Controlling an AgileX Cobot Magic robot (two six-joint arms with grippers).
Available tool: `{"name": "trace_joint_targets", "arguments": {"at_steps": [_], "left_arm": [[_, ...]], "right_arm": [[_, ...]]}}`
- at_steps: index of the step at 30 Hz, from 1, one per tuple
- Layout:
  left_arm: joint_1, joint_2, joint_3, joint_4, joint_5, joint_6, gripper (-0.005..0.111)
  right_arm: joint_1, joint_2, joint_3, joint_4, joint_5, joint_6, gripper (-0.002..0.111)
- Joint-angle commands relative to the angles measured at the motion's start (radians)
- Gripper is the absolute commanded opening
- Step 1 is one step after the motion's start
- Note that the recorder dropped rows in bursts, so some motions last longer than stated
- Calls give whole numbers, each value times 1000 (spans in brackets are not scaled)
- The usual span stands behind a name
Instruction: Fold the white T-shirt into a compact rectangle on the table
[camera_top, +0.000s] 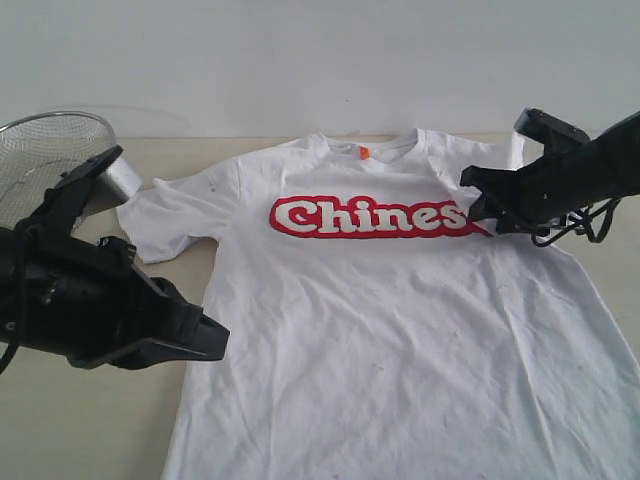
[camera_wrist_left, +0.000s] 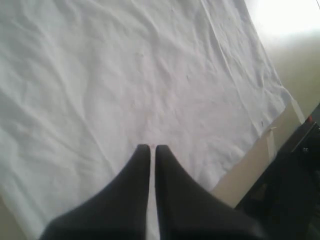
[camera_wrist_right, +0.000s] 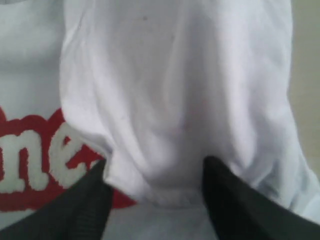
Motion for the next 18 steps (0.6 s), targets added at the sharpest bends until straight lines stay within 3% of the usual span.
{"name": "trace_joint_targets", "arguments": {"at_steps": [1,5,10,18], "left_arm": [[-5,-5,4,-4,7,10,4],[-5,-5,4,-4,7,10,4],[-5,-5,4,-4,7,10,4],[-5,-5,4,-4,7,10,4]], "right_arm": [[-1,-36,-5,-20,22,-9,67],[-1,-100,-5,-24,9,-9,52],[-1,-174,-5,-96,-32,4,51],[-1,-158,-5,-565,-68,428,51]]}}
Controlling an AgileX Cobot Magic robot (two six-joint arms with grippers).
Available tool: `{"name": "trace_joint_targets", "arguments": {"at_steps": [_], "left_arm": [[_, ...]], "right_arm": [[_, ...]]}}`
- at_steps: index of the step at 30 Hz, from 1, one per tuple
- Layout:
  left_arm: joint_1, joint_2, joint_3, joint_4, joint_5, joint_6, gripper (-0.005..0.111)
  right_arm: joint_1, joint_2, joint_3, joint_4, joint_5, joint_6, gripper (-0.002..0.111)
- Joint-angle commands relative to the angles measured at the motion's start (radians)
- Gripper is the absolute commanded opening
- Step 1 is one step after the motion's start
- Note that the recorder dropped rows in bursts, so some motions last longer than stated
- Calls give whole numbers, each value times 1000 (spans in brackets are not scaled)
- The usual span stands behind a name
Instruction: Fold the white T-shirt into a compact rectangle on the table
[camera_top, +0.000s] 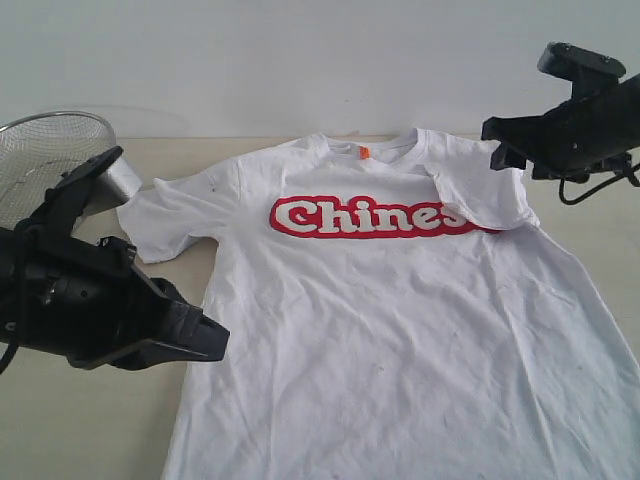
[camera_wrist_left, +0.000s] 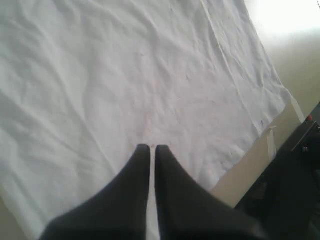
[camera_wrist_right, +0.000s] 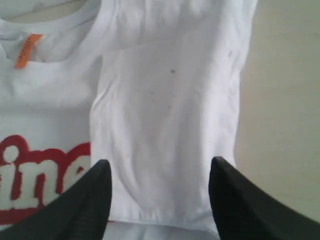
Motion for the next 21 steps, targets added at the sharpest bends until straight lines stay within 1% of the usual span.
{"name": "trace_joint_targets", "arguments": {"at_steps": [1,3,5,12,18,19,21], "left_arm": [[-5,-5,4,-4,7,6,4],[-5,-5,4,-4,7,6,4],[-5,-5,4,-4,7,6,4],[-5,-5,4,-4,5,6,4],[-5,-5,4,-4,5,6,4],[-5,-5,4,-4,5,6,4],[-5,-5,4,-4,5,6,4]], "right_arm": [[-1,18,-5,-276,-6,238,51],[-1,21,-5,-361,-2,286,51],[-1,26,-5,-399,9,310,51],[-1,84,-3,-408,17,312,51],[-1,104,-3,-408,-14,323,51],[-1,104,-3,-408,-17,324,49],[-1,104,-3,-408,-17,326,41]]}}
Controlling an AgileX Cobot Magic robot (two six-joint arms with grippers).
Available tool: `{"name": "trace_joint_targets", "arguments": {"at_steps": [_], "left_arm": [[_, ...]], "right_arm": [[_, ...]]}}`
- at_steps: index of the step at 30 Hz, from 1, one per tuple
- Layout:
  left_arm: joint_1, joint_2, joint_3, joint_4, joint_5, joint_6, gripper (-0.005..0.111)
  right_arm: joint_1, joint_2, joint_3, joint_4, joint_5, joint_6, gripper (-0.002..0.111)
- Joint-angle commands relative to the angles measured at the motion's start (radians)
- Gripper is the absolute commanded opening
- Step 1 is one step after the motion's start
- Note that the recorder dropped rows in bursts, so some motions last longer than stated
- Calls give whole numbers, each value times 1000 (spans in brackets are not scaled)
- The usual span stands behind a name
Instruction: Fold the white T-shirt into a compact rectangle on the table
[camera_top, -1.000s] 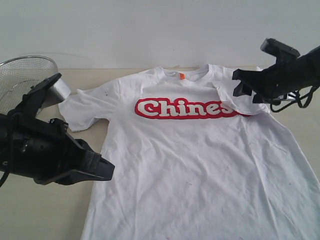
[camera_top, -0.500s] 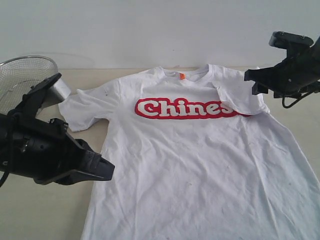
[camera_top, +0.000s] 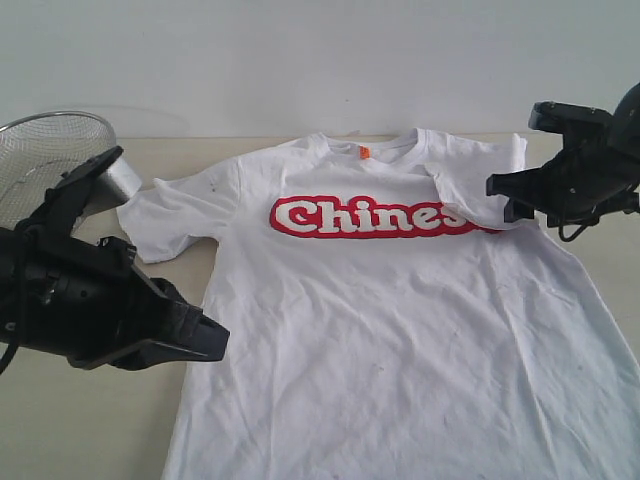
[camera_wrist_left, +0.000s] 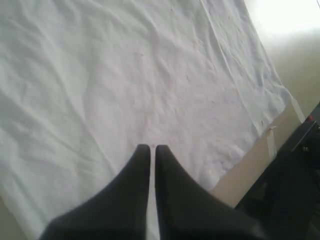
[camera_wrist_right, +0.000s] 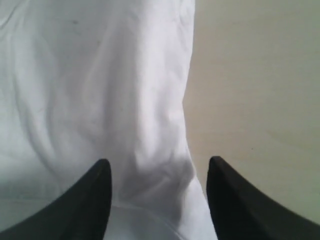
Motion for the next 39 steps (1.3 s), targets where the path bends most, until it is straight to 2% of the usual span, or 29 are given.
{"name": "trace_joint_targets", "arguments": {"at_steps": [1,4,7,11,22,23,28,30,32,39], "left_arm": [[-5,-5,4,-4,5,6,4],[-5,-5,4,-4,5,6,4],[-5,-5,4,-4,5,6,4],[-5,-5,4,-4,5,6,4],[-5,-5,4,-4,7,6,4],[-5,-5,4,-4,7,6,4],[-5,-5,4,-4,7,6,4],[-5,-5,4,-4,7,6,4],[-5,-5,4,-4,7,6,4],[-5,-5,4,-4,12,6,4]], "right_arm": [[-1,0,-3,-6,-17,8,38],[-1,1,-3,-11,-17,8,28],[-1,1,-3,-11,-17,8,34],[-1,1,-3,-16,-15,8,49],[-1,39,-3,-30,-15,40,49],[-1,41,-3,-30,-17,42,47],[-1,38,-3,-30,-30,42,19],[-1,38,-3,-30,-31,42,11],[-1,38,-3,-30,-36,42,8],[-1,38,-3,-47,-40,42,8]]}}
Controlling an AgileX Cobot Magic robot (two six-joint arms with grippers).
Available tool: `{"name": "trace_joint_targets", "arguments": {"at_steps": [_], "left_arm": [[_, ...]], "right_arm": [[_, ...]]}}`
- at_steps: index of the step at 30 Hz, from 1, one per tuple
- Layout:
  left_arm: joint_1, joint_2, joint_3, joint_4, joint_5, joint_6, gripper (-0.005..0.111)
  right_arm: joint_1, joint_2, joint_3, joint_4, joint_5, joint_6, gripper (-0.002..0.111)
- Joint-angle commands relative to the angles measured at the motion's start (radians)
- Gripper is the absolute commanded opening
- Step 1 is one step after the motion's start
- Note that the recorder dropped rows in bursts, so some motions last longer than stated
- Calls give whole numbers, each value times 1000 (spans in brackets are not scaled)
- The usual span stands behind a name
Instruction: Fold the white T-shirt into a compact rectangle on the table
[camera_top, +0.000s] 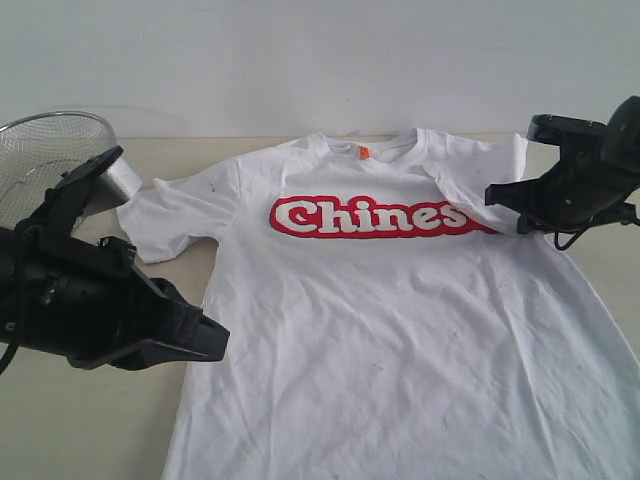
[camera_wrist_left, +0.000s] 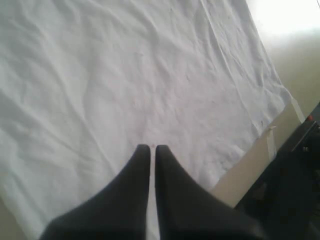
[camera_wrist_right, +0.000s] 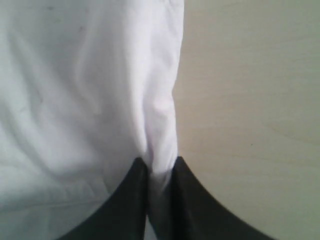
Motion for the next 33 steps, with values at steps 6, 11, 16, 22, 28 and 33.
{"name": "trace_joint_targets", "arguments": {"at_steps": [6,11,16,22,28,33], "left_arm": [[-5,-5,4,-4,10,6,4],[-5,-5,4,-4,10,6,4],[-5,-5,4,-4,2,6,4],[-5,-5,4,-4,2,6,4],[-5,-5,4,-4,2,6,4],[-5,-5,4,-4,2,6,4]], "right_arm": [[-33,-4,-3,-32,-5,20,8],[-93,-4,-3,-50,23,20,31],[-130,-4,-3,-55,28,20,51],[-140,-4,-3,-70,7,41,51],[-140,-5,-3,-73,3,74,41],[-140,-36,-3,-73,-17,74,26]]}}
